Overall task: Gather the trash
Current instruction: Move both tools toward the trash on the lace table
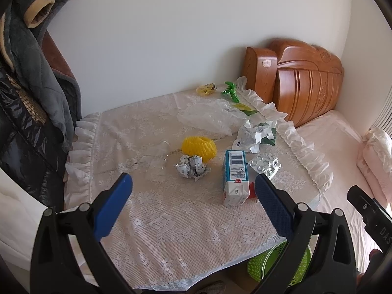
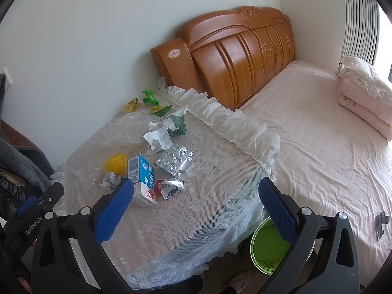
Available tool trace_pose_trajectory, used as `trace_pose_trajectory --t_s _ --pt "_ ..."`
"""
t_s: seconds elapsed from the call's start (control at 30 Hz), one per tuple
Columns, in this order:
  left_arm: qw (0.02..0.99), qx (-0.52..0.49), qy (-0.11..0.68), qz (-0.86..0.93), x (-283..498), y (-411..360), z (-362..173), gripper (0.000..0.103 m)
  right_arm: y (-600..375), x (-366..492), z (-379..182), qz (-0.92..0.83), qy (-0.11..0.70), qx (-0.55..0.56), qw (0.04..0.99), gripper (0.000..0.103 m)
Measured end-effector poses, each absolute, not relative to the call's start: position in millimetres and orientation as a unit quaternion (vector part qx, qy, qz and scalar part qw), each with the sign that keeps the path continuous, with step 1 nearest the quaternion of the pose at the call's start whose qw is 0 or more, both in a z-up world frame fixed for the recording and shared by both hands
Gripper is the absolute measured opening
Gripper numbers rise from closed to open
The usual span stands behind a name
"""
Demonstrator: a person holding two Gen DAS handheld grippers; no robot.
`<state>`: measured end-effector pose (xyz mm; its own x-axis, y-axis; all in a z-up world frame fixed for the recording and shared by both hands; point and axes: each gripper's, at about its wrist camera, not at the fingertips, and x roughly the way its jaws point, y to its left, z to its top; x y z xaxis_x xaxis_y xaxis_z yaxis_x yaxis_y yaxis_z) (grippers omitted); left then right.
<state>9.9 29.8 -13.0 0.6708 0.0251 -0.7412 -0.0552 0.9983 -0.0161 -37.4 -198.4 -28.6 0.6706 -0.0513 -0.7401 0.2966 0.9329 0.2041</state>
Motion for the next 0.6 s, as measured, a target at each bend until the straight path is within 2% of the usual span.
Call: trace_pose_trajectory --t_s 0.33,0.6 --pt "0.909 -0.015 0.416 0.026 15.4 39.2 -27.1 0.095 -200.0 -31.0 -39.7 -0.101 0.401 0.147 0.899 0.101" --pt "0.895 0.003 0.445 0.036 25.3 66.5 -64.8 0.095 -190.1 -24.9 -75.0 -0.104 0.422 0.109 0.894 0.101"
